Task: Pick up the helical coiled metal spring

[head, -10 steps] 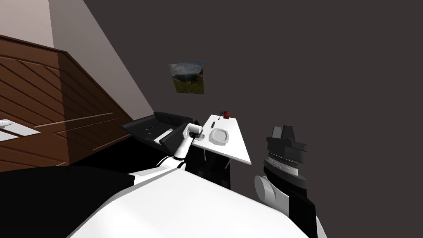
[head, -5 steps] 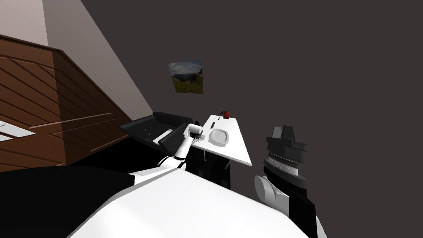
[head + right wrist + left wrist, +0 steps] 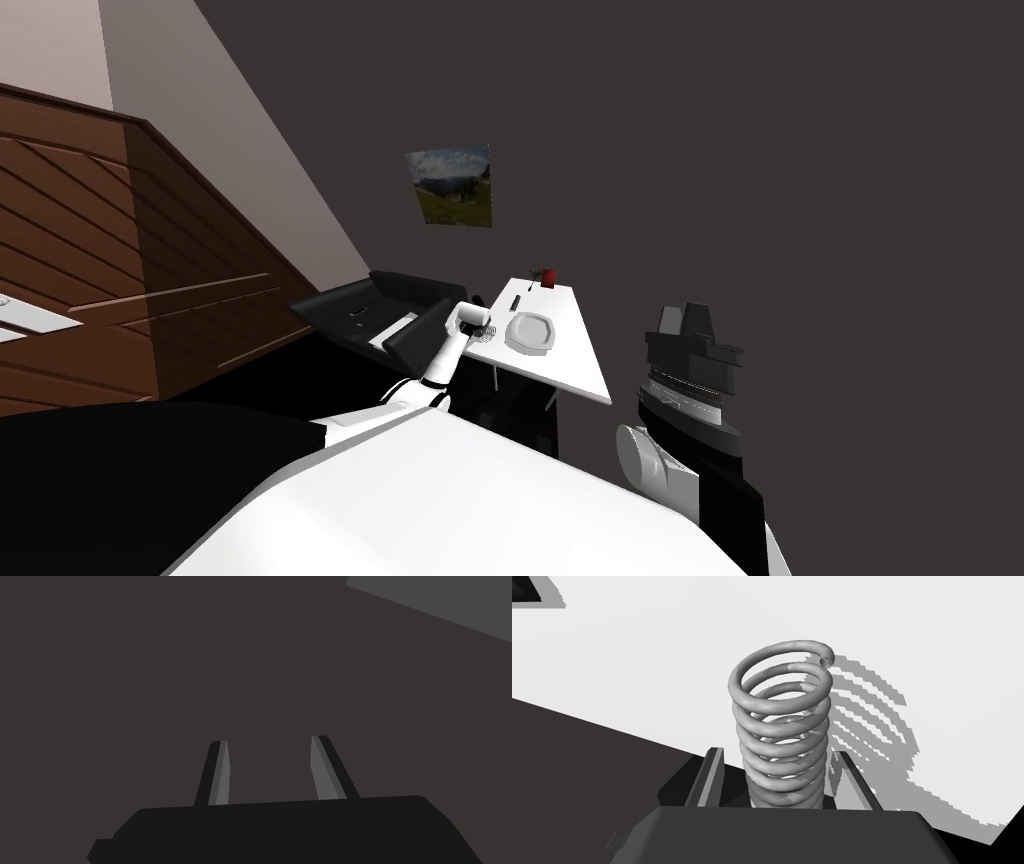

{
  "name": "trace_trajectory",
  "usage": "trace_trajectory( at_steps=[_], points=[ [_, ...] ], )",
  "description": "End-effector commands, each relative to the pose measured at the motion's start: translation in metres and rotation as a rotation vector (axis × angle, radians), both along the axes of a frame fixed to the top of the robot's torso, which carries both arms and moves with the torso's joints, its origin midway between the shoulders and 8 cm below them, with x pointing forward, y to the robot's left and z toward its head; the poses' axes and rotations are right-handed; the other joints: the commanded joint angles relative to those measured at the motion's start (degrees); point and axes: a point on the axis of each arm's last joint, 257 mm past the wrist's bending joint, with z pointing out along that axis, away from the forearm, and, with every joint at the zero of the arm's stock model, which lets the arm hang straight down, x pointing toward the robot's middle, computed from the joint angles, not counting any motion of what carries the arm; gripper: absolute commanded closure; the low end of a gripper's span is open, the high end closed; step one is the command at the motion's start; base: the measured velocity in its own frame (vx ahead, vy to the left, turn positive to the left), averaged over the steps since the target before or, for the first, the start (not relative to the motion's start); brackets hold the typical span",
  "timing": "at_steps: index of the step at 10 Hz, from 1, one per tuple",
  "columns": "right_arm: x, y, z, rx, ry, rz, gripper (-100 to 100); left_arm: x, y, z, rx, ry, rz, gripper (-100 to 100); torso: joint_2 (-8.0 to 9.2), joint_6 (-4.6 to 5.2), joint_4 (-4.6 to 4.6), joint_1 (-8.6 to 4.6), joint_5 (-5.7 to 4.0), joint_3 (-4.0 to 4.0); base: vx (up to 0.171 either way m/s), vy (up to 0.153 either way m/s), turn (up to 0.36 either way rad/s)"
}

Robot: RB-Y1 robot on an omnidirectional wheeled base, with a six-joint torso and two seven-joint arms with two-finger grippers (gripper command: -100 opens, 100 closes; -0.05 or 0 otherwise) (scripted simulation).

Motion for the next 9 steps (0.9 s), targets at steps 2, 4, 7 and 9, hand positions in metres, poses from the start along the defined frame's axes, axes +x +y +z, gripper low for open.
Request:
trace_trajectory(
  at_steps=[2, 4, 7, 9],
  points=[
    [0.0, 0.0, 0.0, 0.0, 0.0, 0.0, 0, 0.001, 0.0, 0.001, -0.001, -0.003, 0.001, 100, 0.03, -0.01, -0.04, -0.02, -0.01, 0.0, 0.0, 0.0, 0.0],
    [0.0, 0.0, 0.0, 0.0, 0.0, 0.0, 0, 0.001, 0.0, 0.001, -0.001, -0.003, 0.0, 100, 0.04, -0.02, -0.03, -0.02, -0.01, 0.01, 0.0, 0.0, 0.0],
    [0.0, 0.0, 0.0, 0.0, 0.0, 0.0, 0, -0.001, -0.002, 0.013, 0.0, -0.003, -0.002, 100, 0.11, -0.03, 0.01, -0.05, -0.03, 0.06, -0.012, -0.005, 0.002],
    [0.0, 0.0, 0.0, 0.0, 0.0, 0.0, 0, -0.002, -0.002, 0.015, 0.0, -0.005, -0.002, 100, 0.18, -0.04, 0.02, -0.06, -0.03, 0.1, -0.014, -0.004, 0.002]
  ],
)
